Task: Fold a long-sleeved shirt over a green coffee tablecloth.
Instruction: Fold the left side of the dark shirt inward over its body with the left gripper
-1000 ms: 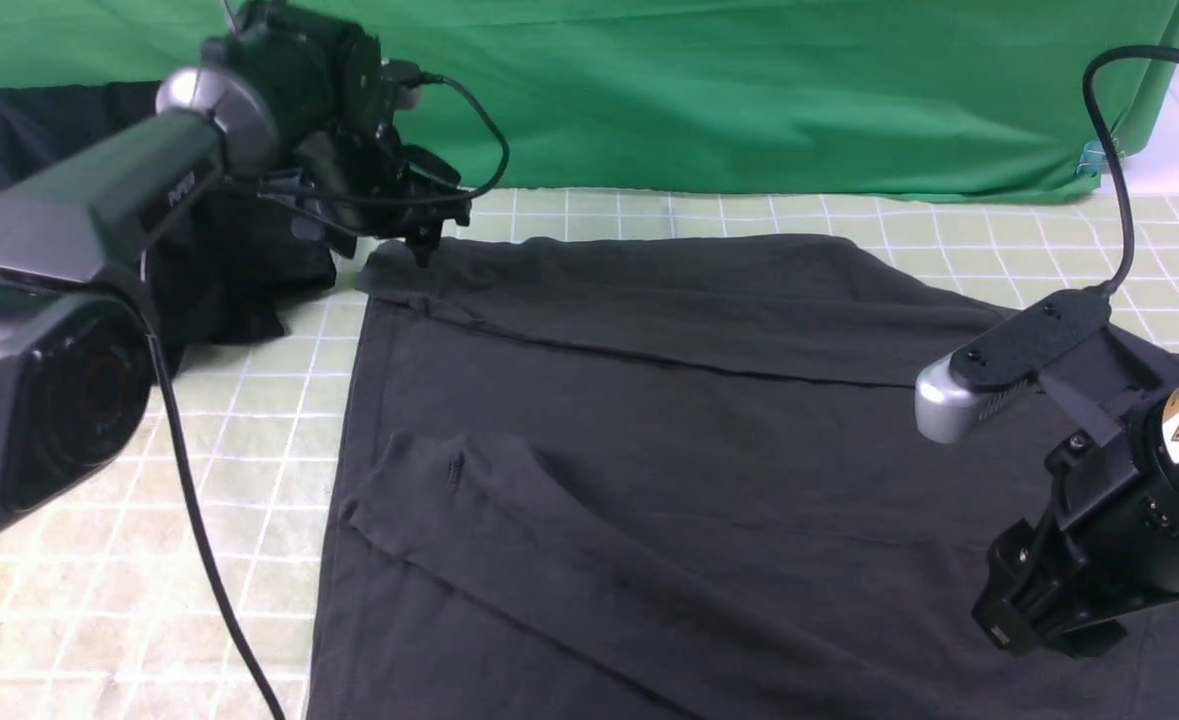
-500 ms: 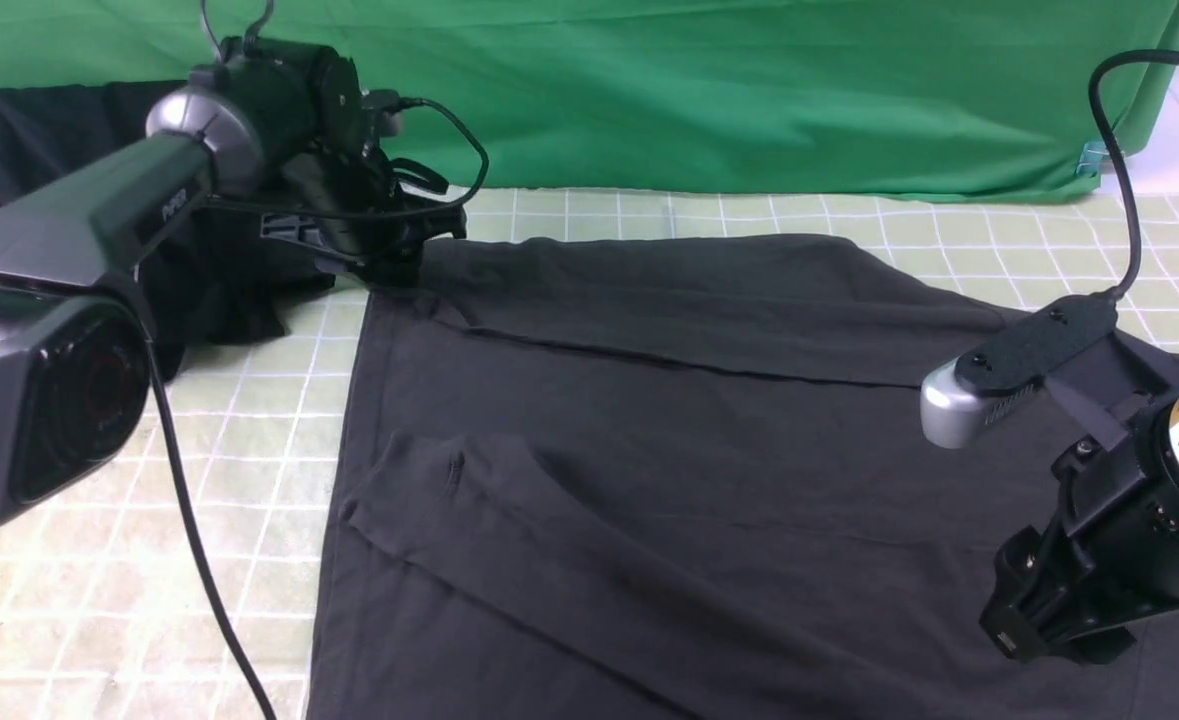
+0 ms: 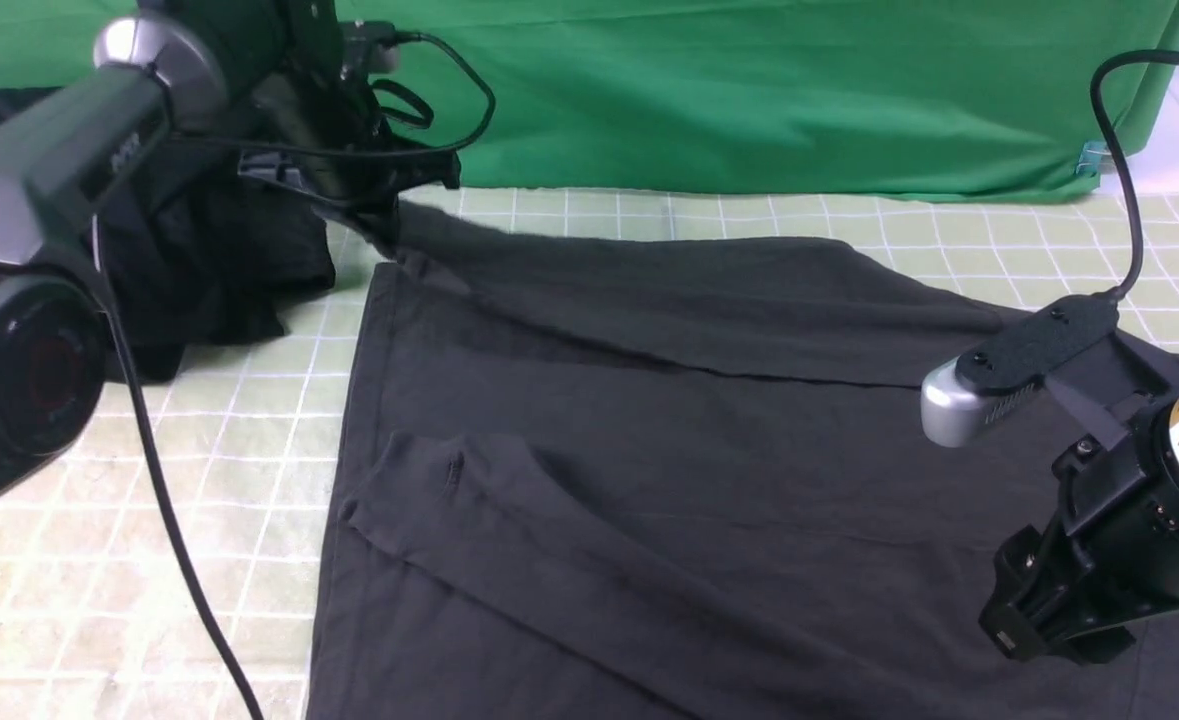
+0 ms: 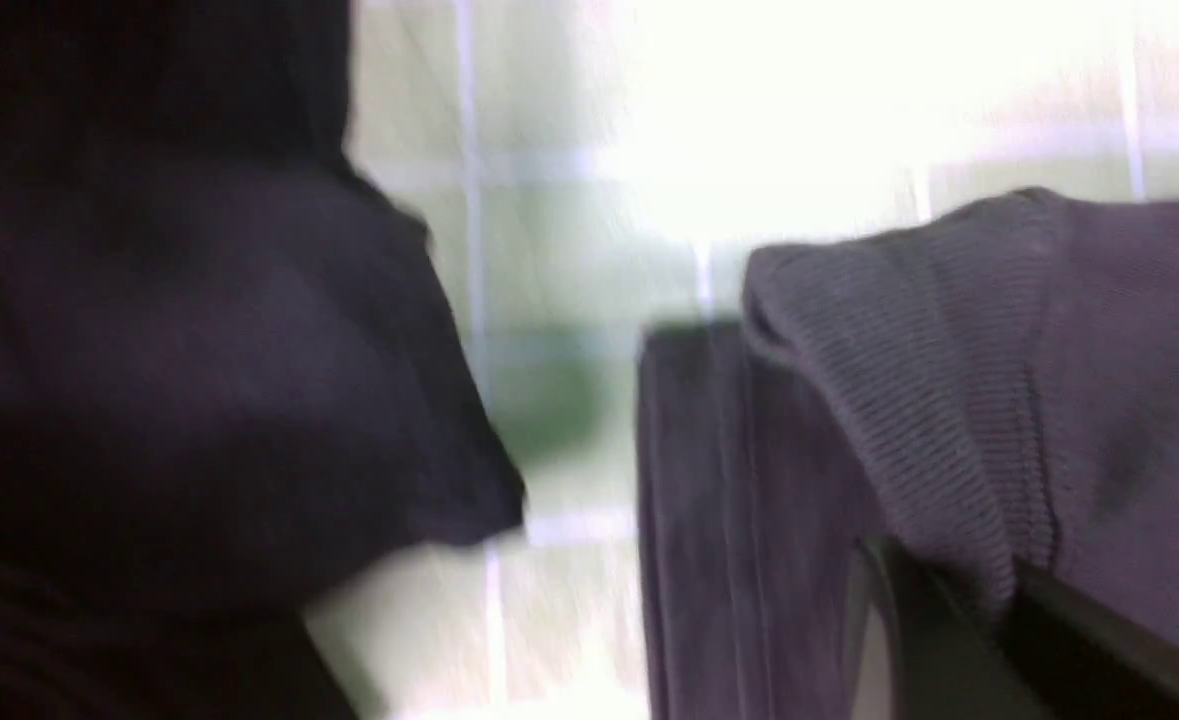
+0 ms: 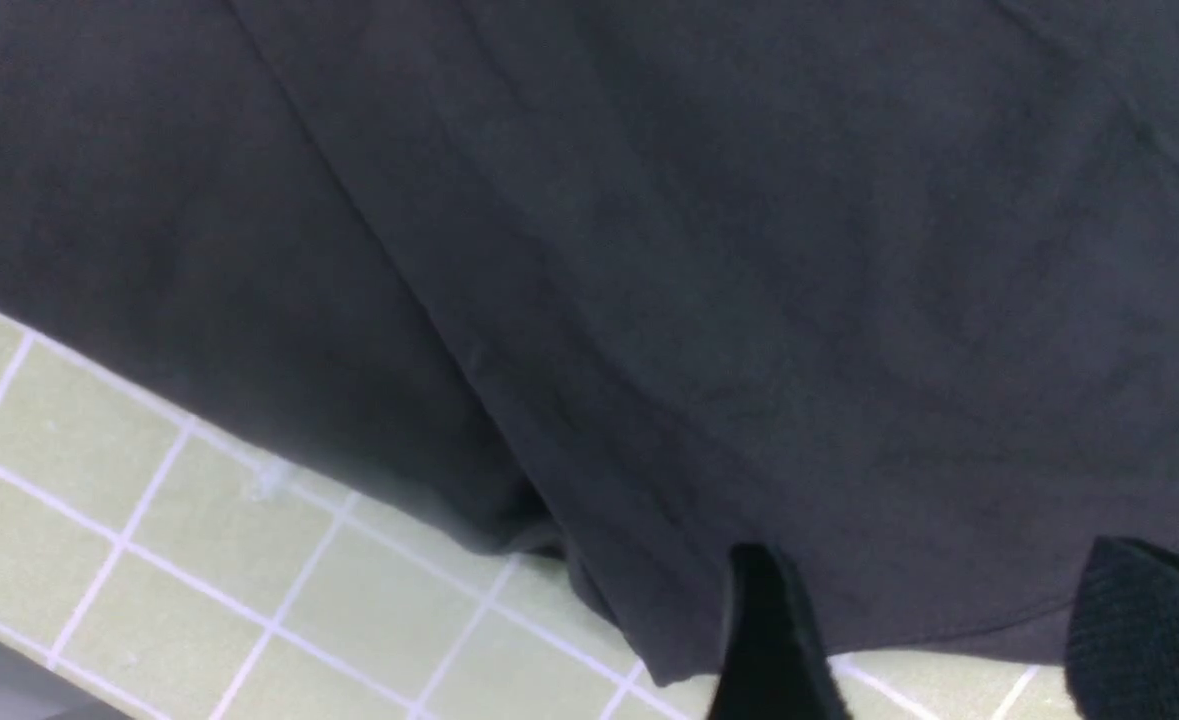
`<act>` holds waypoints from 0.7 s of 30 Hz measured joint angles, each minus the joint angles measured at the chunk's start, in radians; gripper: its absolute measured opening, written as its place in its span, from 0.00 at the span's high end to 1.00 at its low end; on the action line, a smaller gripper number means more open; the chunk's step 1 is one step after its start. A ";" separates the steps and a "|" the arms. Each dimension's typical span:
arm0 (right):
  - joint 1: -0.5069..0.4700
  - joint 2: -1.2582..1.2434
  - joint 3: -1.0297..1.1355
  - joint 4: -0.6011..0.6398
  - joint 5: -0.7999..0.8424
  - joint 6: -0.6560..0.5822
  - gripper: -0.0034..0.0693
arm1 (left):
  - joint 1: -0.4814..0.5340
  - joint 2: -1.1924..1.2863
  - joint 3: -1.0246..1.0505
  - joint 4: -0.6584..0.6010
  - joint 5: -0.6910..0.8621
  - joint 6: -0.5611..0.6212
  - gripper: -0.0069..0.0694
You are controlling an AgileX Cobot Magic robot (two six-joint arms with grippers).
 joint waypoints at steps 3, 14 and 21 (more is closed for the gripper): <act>0.000 0.000 0.000 -0.032 -0.008 0.000 0.42 | 0.000 -0.014 0.001 -0.022 0.089 0.035 0.88; -0.047 0.002 -0.045 -0.268 -0.134 0.090 0.42 | 0.000 -0.291 0.233 -0.086 0.109 0.010 0.88; -0.129 0.018 -0.049 -0.269 -0.167 0.098 0.42 | -0.011 -0.436 0.504 -0.086 0.115 -0.030 0.88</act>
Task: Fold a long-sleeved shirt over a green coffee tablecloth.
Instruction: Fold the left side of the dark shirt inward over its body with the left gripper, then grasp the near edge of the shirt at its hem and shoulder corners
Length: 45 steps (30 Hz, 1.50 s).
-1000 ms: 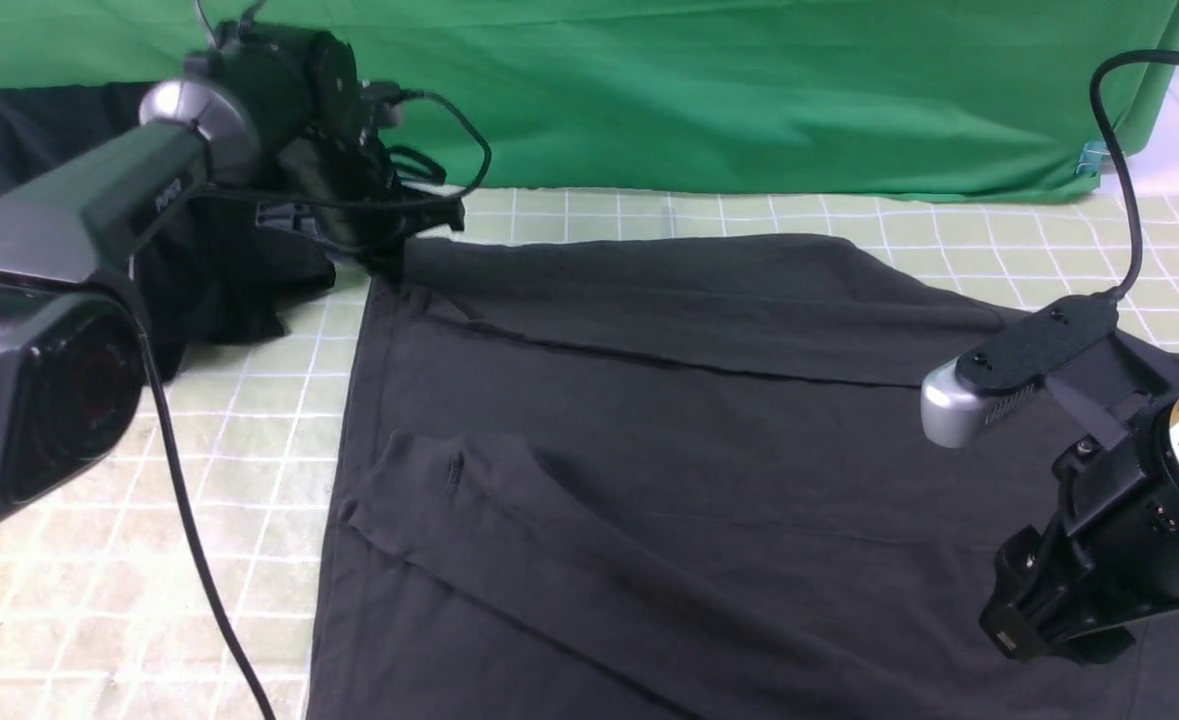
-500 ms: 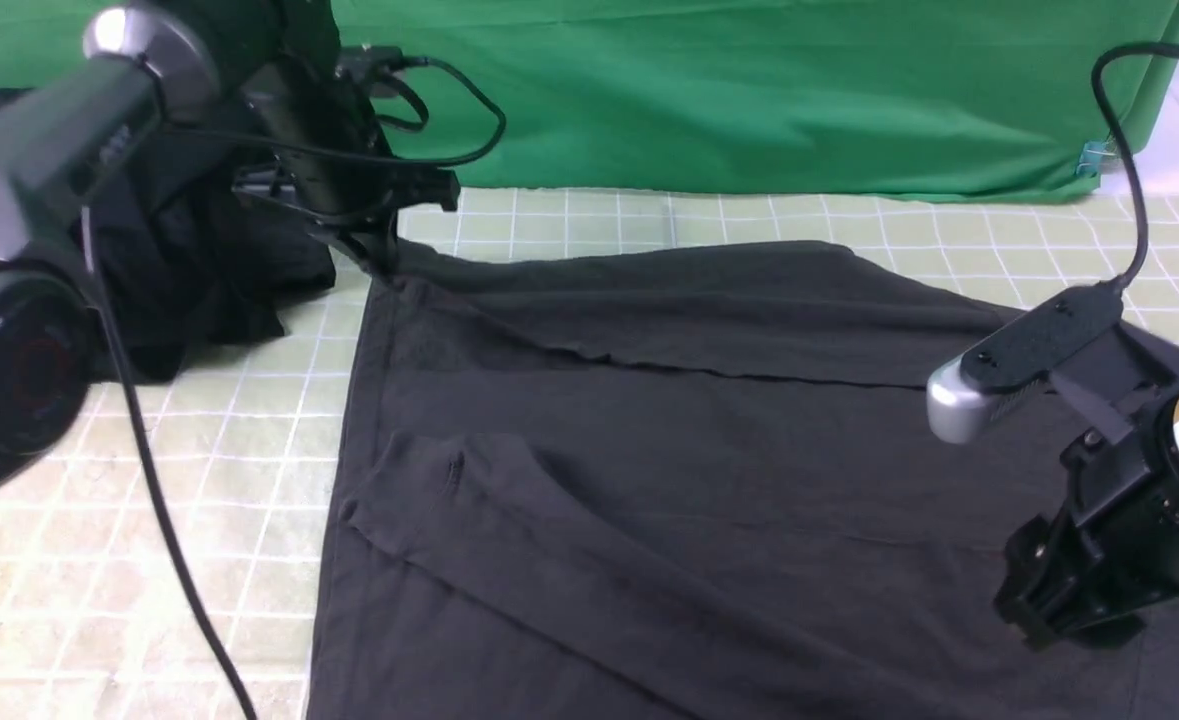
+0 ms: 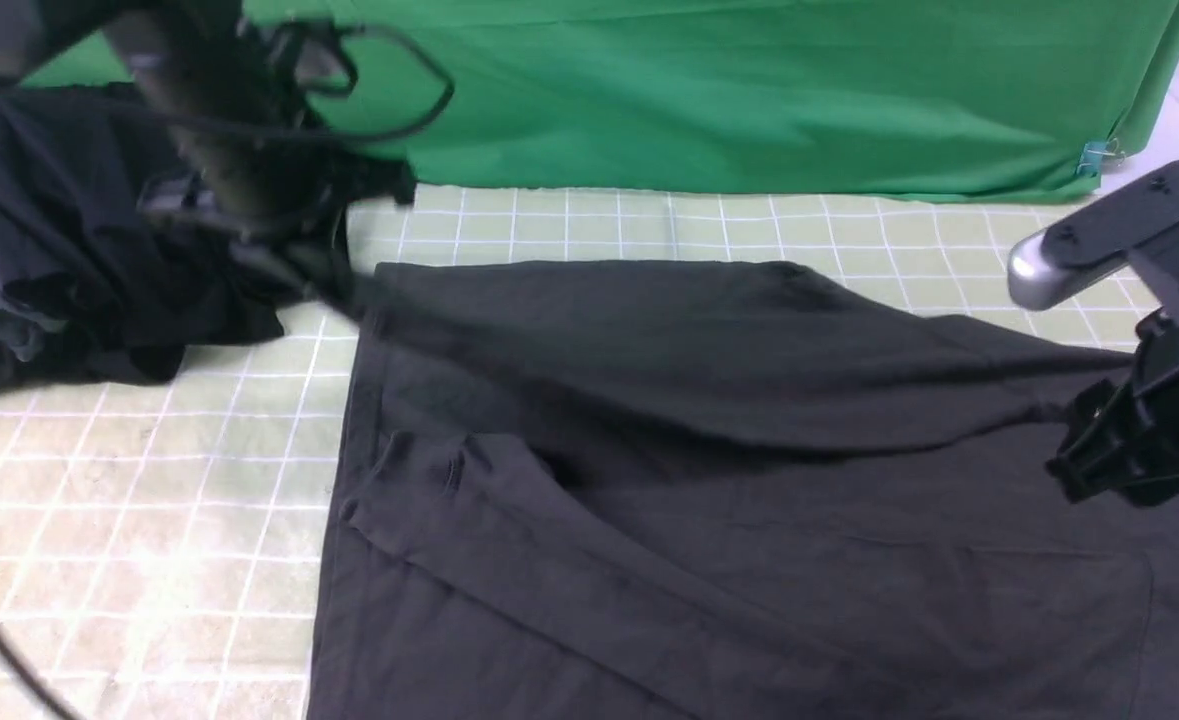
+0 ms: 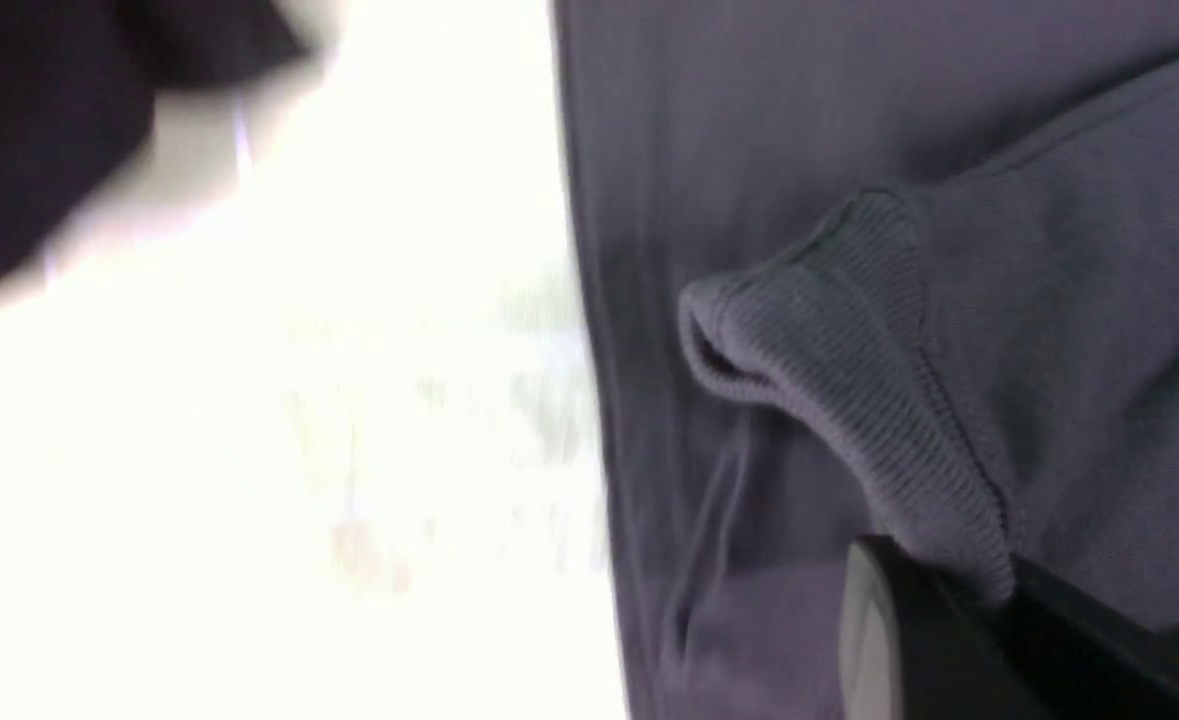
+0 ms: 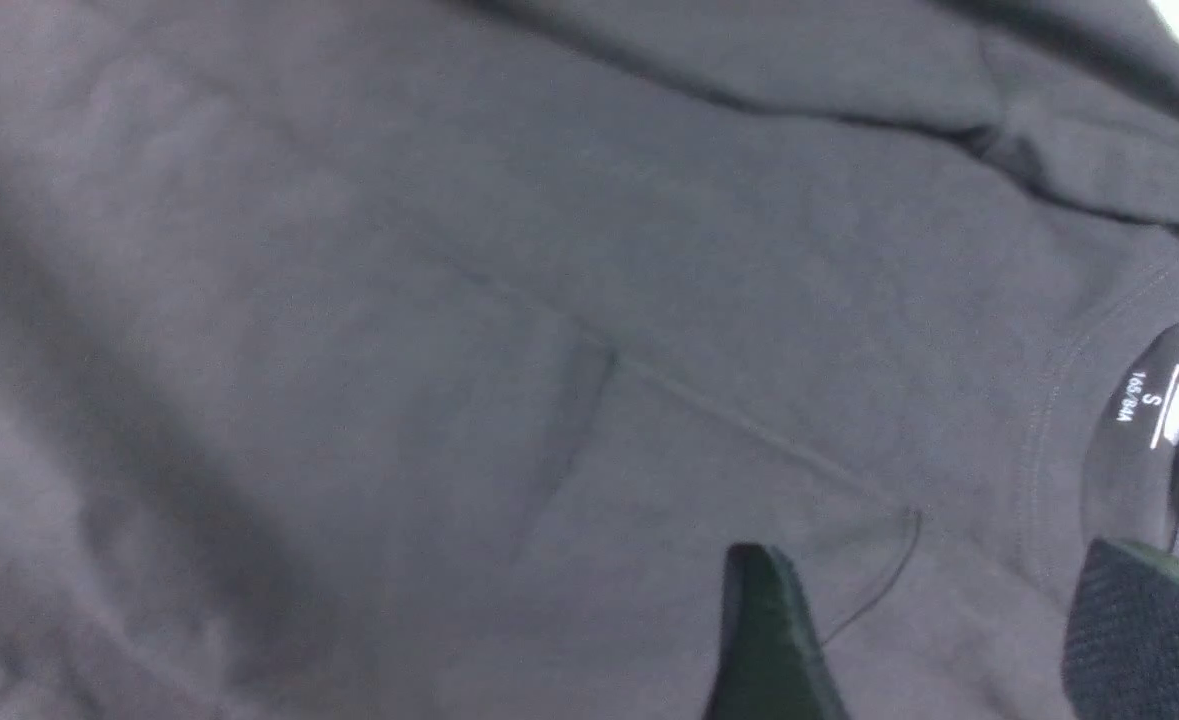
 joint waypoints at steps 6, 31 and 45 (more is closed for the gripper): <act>-0.004 0.003 0.000 0.007 -0.018 0.001 0.42 | -0.035 -0.013 0.132 0.000 0.001 -0.010 0.88; -0.004 0.003 0.000 0.034 -0.043 0.001 0.42 | -0.050 -0.019 0.185 0.016 -0.002 0.015 0.35; -0.004 0.003 0.000 0.086 0.042 -0.030 0.42 | -0.250 -0.217 0.622 -0.043 -0.004 -0.001 0.47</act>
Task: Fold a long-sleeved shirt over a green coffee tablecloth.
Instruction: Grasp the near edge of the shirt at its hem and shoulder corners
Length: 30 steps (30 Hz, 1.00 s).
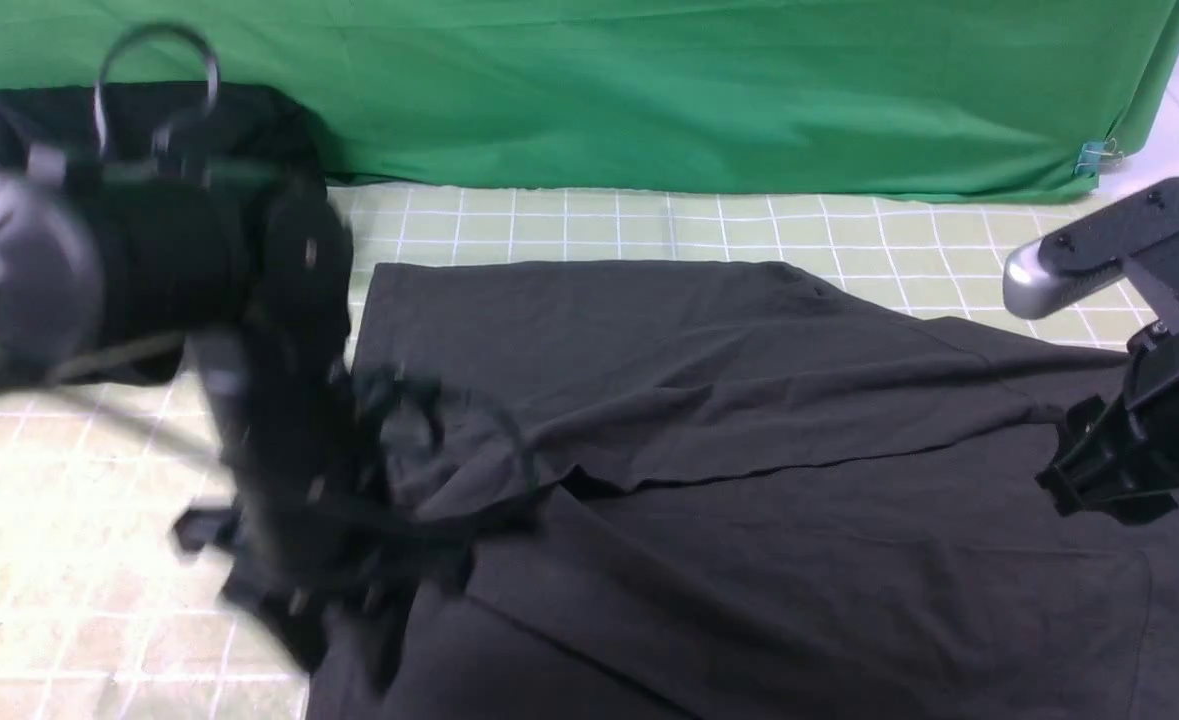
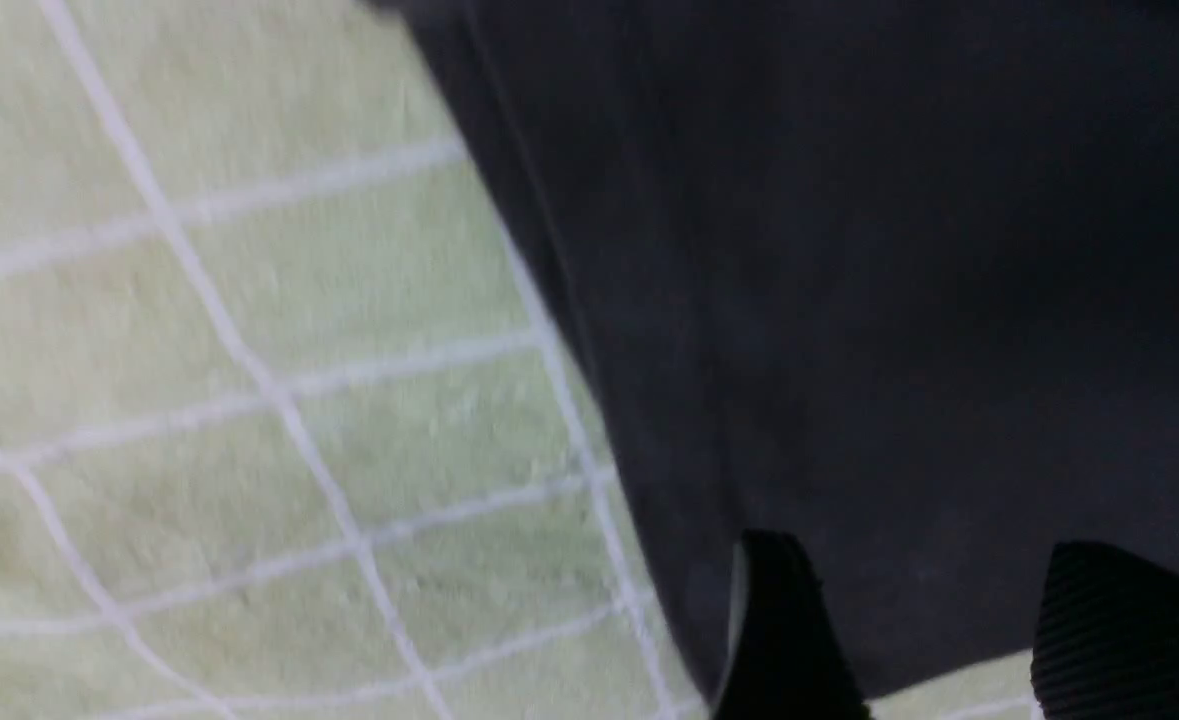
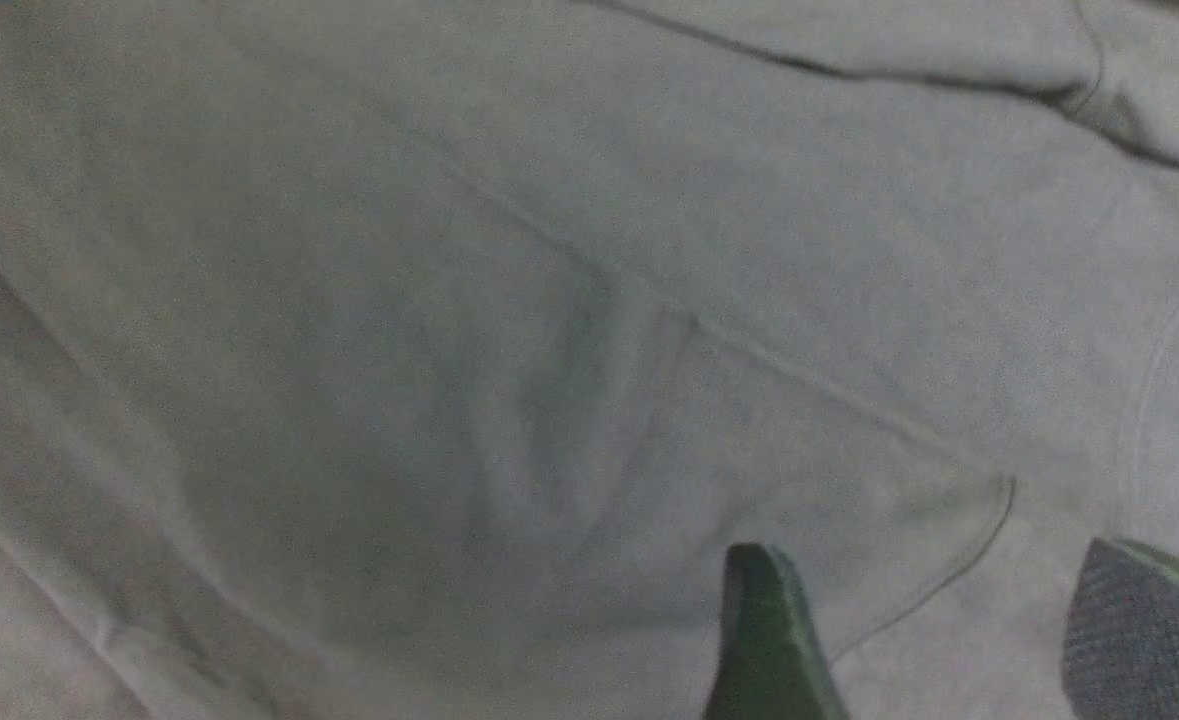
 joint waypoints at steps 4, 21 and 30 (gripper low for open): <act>0.000 0.000 0.000 0.018 0.007 -0.002 0.42 | -0.066 -0.098 0.175 0.008 -0.020 -0.079 0.46; 0.000 0.000 0.000 0.053 -0.007 -0.017 0.42 | -0.242 -0.152 0.417 0.030 -0.299 -0.263 0.31; 0.000 0.000 0.000 0.053 -0.001 -0.039 0.42 | -0.242 -0.131 0.417 0.041 -0.309 -0.288 0.55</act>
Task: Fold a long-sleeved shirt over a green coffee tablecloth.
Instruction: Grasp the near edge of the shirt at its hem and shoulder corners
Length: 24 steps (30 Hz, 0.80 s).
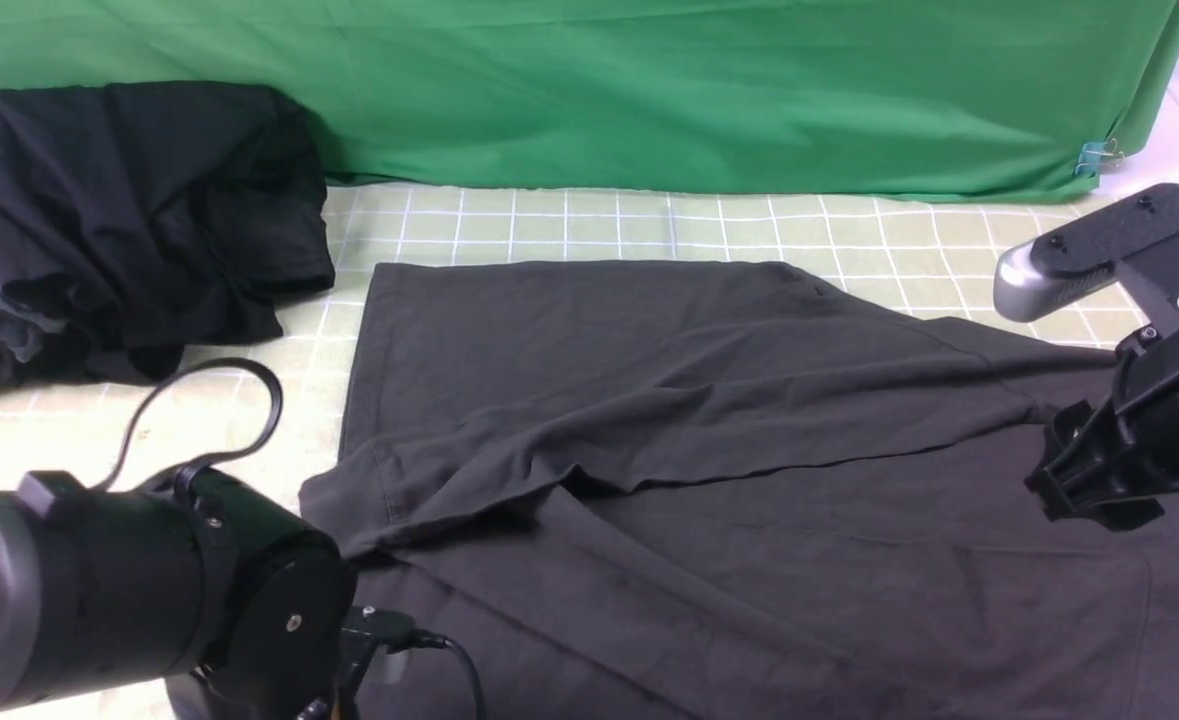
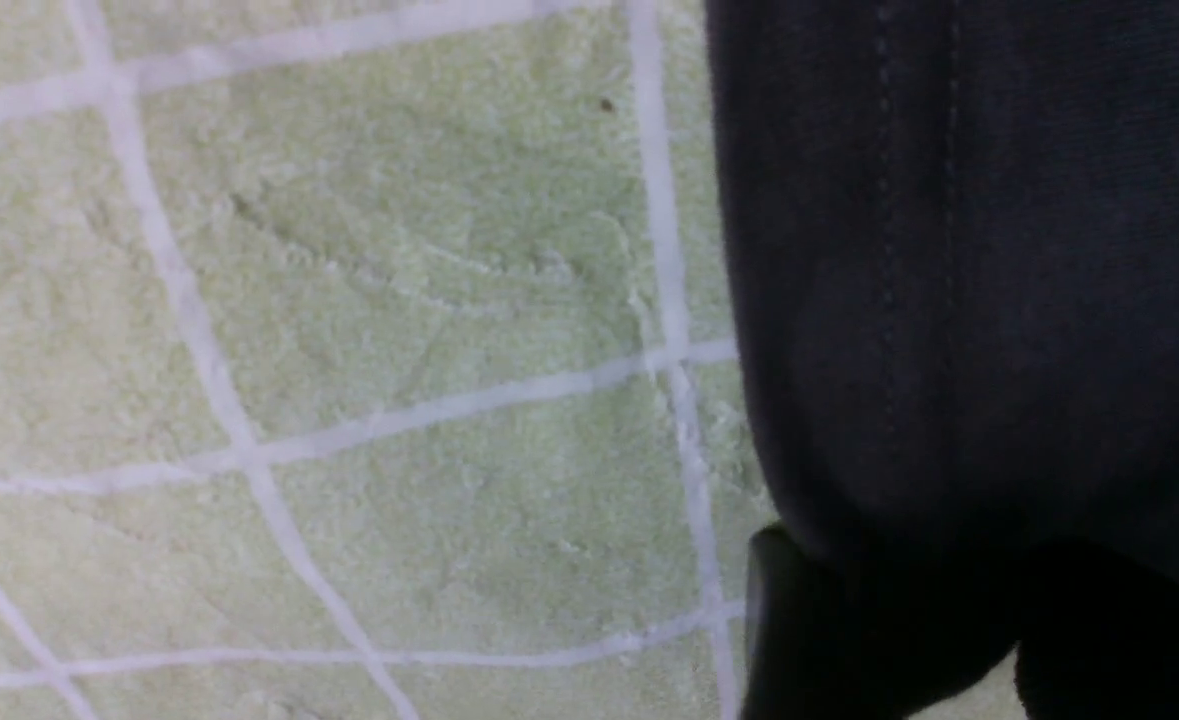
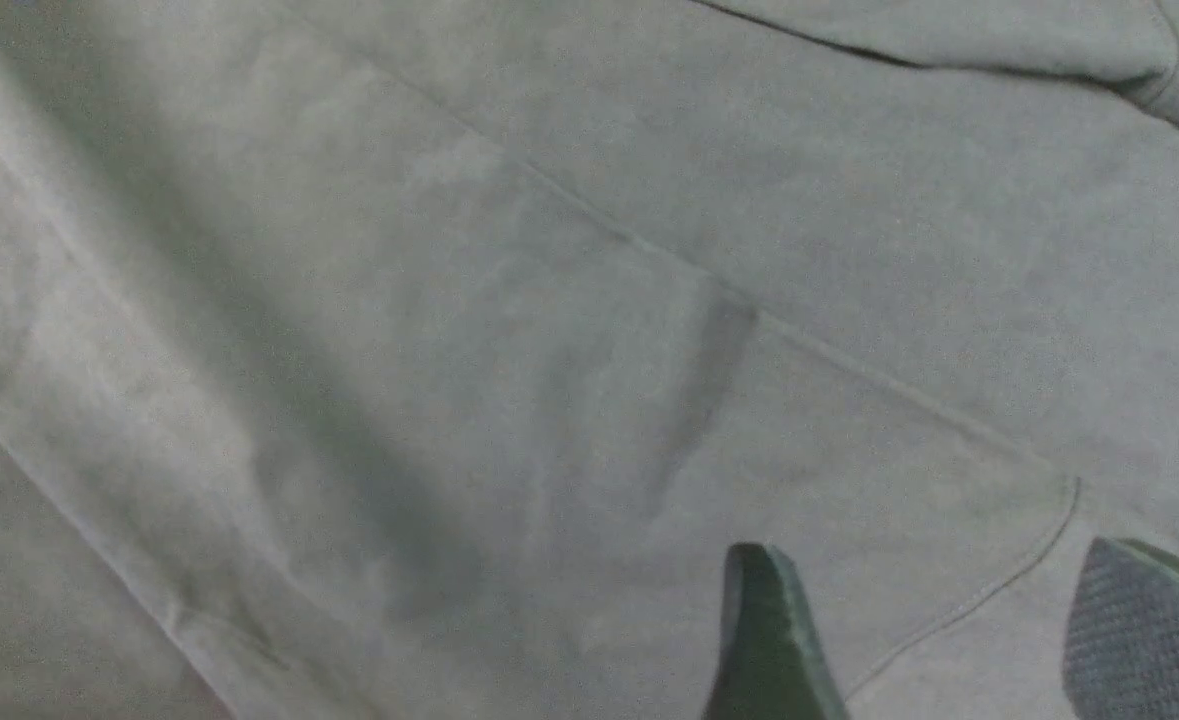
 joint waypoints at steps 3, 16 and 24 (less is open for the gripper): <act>0.000 0.000 0.000 0.020 0.029 -0.065 0.42 | 0.000 0.000 0.000 -0.001 0.008 0.018 0.69; 0.183 -0.002 0.160 0.244 0.146 -0.265 0.44 | 0.000 -0.184 -0.019 0.092 0.175 0.041 0.88; 0.289 -0.001 0.401 0.215 -0.099 -0.134 0.19 | 0.000 -0.216 -0.019 0.092 0.198 0.039 0.88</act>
